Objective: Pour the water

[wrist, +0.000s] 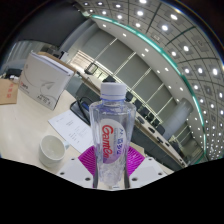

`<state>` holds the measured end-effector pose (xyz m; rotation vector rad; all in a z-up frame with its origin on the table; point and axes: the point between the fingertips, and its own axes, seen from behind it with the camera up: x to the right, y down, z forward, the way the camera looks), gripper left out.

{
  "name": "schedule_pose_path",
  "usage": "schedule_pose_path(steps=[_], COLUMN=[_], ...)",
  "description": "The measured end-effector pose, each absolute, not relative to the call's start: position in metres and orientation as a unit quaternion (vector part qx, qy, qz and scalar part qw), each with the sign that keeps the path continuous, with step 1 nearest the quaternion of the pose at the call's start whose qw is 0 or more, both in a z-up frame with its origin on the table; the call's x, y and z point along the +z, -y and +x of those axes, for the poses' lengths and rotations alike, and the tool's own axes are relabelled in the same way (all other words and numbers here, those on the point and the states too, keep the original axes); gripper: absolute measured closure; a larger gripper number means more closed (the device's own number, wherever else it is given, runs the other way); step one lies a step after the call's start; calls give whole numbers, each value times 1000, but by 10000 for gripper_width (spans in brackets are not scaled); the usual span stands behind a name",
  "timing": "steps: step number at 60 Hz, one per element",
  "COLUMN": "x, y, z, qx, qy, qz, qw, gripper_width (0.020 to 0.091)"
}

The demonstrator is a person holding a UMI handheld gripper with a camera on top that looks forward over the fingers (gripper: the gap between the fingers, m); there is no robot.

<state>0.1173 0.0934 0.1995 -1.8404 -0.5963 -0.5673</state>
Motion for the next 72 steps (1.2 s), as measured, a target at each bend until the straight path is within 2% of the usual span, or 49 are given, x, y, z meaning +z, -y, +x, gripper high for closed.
schedule_pose_path(steps=[9,18,33,38,48,51,53,54,56,60,64,72], x=[172,132,77,78,76,70,66,66,65,69,76,108], y=[-95,-100,-100,-99,-95,-91,-88,-86,-82,-73,-62,-27], z=[122,127,129,133,134,134,134,133,134,135,136,128], qx=[-115,-27,25,38,49,47,51,52,51,43,32,5], qy=[160,96,79,66,63,64,64,62,59,52,49,45], qz=[-811,-837,-852,-848,-849,-859,-864,-866,-871,-880,-884,-891], qw=[551,539,517,524,522,505,497,493,484,471,463,452], gripper_width=[750,754,748,735,572,439,275,228,267,238,241,244])
